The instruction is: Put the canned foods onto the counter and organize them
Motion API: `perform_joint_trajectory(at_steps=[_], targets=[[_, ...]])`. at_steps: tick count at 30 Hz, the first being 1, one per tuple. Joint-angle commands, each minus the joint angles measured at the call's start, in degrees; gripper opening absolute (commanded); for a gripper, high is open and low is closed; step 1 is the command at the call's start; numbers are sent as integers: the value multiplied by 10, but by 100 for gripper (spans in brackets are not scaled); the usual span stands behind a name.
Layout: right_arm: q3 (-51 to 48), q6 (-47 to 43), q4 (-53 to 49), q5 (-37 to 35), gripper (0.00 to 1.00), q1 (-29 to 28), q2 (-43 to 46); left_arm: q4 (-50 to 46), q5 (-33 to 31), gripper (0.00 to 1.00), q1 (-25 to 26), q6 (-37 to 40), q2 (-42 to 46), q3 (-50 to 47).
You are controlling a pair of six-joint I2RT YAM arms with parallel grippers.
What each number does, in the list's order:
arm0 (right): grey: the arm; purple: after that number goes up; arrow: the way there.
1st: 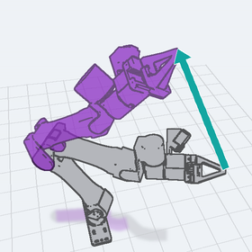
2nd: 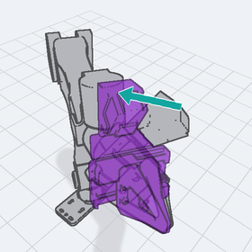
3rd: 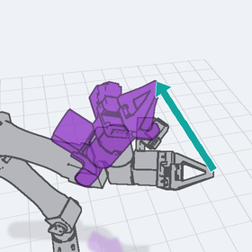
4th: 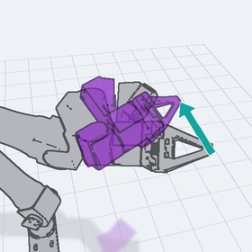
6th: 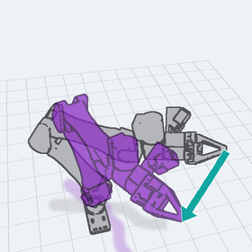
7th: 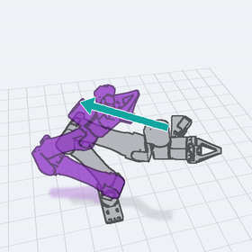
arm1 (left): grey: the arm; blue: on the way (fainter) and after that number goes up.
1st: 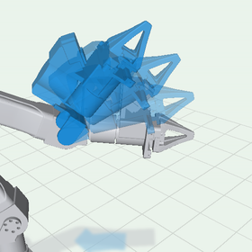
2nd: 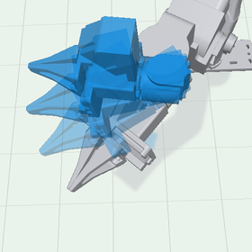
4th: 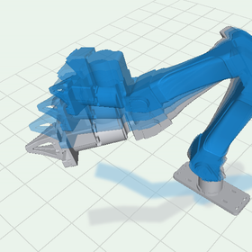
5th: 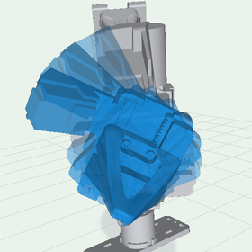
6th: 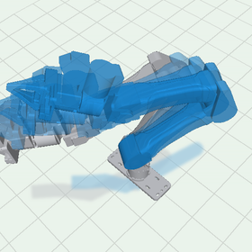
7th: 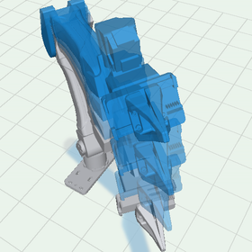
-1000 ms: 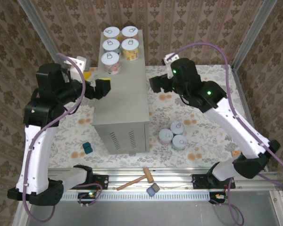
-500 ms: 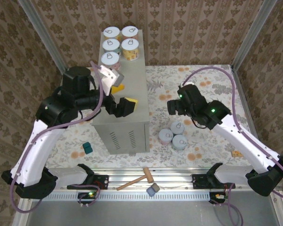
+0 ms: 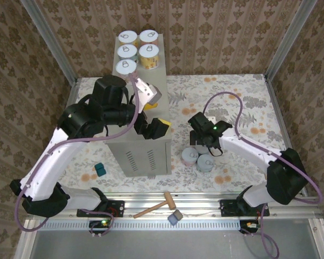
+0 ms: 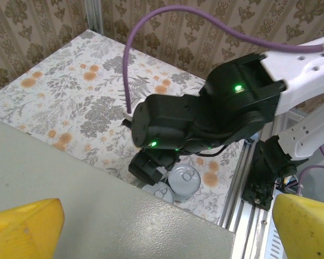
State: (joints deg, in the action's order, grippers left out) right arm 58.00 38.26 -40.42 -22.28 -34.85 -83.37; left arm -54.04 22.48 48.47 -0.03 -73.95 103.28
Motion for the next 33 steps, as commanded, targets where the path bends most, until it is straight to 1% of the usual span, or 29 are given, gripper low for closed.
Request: perform_joint_trajectory(at_steps=[1, 5, 11, 15, 18, 22, 24, 25, 29, 33], targets=[[-18, 56, 38, -13, 100, 2, -17, -5, -3, 100, 16, 17, -6, 16], [-25, 68, 51, -15, 100, 2, -48, -26, -15, 100, 36, 31, -24, 32], [-40, 80, 81, 11, 100, 2, -77, -45, -51, 100, 55, 55, -35, 43], [-41, 82, 89, 17, 97, 2, -86, -46, -66, 100, 58, 65, -35, 43], [-39, 77, 93, 19, 89, 2, -90, -46, -69, 100, 58, 67, -35, 43], [-8, 51, 93, 25, 77, 11, -114, -46, -80, 100, 59, 73, -36, 43], [8, 37, 93, 28, 74, 22, -125, -48, -86, 100, 59, 75, -37, 45], [19, 26, 111, 30, 72, 30, -135, -51, -89, 100, 59, 76, -37, 46], [68, -14, 120, 32, 72, 56, -176, -56, -103, 100, 59, 77, -34, 47], [128, -49, 111, 29, 78, 73, -232, -61, -114, 100, 59, 78, -32, 44]])
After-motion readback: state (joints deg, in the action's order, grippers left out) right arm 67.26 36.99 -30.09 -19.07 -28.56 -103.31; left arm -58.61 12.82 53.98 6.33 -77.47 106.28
